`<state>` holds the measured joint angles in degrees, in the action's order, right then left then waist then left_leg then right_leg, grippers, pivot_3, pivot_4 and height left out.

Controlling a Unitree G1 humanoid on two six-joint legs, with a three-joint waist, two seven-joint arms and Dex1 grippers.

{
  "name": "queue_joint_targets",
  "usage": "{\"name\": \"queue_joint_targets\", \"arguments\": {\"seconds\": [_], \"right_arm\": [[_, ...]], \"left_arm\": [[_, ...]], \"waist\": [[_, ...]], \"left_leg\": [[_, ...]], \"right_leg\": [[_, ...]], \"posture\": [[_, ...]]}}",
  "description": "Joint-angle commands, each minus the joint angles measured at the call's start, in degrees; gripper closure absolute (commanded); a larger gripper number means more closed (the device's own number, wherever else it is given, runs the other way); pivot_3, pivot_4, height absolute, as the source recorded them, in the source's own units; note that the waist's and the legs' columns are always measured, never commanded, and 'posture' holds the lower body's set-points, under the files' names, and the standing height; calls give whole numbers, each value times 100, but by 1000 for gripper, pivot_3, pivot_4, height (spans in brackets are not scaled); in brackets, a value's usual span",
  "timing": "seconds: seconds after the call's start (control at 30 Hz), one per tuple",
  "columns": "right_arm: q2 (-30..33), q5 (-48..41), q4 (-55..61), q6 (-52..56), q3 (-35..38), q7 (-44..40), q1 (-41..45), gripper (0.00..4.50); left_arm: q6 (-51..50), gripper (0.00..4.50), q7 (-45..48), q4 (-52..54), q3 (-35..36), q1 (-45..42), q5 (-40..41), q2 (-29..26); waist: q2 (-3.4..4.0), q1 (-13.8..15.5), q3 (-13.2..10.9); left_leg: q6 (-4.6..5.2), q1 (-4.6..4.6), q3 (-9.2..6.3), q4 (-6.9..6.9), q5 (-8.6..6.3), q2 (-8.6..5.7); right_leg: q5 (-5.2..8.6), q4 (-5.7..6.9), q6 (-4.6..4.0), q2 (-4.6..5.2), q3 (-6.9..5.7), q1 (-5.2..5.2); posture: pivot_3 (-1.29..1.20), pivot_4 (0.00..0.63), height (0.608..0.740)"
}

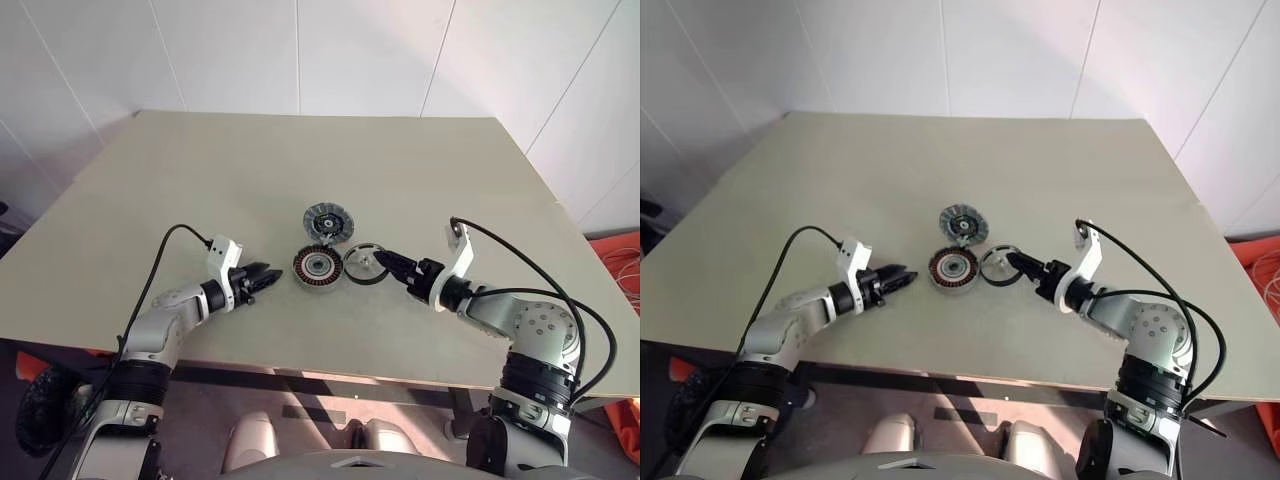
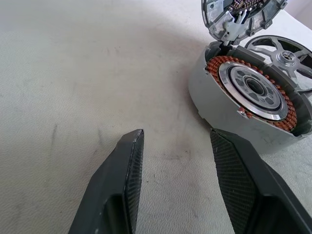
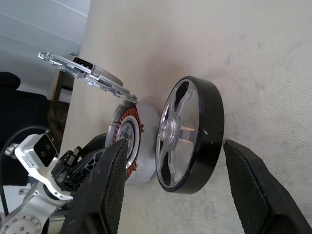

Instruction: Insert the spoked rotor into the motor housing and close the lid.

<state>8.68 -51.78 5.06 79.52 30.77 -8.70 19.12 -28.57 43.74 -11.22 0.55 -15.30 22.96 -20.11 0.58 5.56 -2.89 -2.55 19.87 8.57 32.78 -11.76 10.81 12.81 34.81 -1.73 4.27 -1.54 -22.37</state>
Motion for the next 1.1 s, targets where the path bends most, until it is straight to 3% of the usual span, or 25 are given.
{"name": "queue_joint_targets", "arguments": {"seconds": [0.03, 0.2, 0.23, 0.3, 0.57, 1.1], "right_arm": [[-140, -119, 88, -120, -95, 25, 85, 994], [-124, -127, 96, -127, -134, 14, 32, 994], [-97, -118, 72, -133, -122, 12, 32, 1168], [-49, -110, 39, -143, -104, -4, 38, 1584], [14, -101, 53, -174, -126, 7, 7, 4177], [39, -240, 60, -403, 94, 6, 80, 4175]], "left_arm": [[97, 2201, 17, 19, 96, -98, -18, -65], [104, 2201, 3, 25, 98, -89, -33, -54], [107, 2201, 0, 23, 99, -89, -37, -52], [113, 2201, -3, 15, 100, -94, -43, -46], [142, 2201, -1, -11, 96, -102, -52, -26], [201, 2201, 20, -154, 105, -146, -48, -31]], "waist": [[0, 0, 0], [0, 1, 0], [0, 1, 0], [0, 1, 0], [0, 2, 0], [0, 5, 0]], "left_leg": [[0, 0, 0, 0, 0, 0], [0, 0, 0, 0, 0, 0], [0, 0, 0, 0, 0, 0], [0, 0, 0, 0, 0, 0], [0, 0, 0, 0, 0, 0], [-1, -1, 0, 0, 0, 0]], "right_leg": [[0, 0, 0, 0, 0, 0], [-1, 0, -2, 0, 0, -1], [-1, 0, -2, 0, 0, -1], [-1, 0, -1, 0, 0, -1], [0, 0, 1, 0, 0, -1], [9, 0, 16, 0, 0, 4]], "posture": [[0, 0, 740], [0, 0, 740], [0, 0, 740], [0, 0, 740], [0, 0, 740], [0, 0, 740]]}}
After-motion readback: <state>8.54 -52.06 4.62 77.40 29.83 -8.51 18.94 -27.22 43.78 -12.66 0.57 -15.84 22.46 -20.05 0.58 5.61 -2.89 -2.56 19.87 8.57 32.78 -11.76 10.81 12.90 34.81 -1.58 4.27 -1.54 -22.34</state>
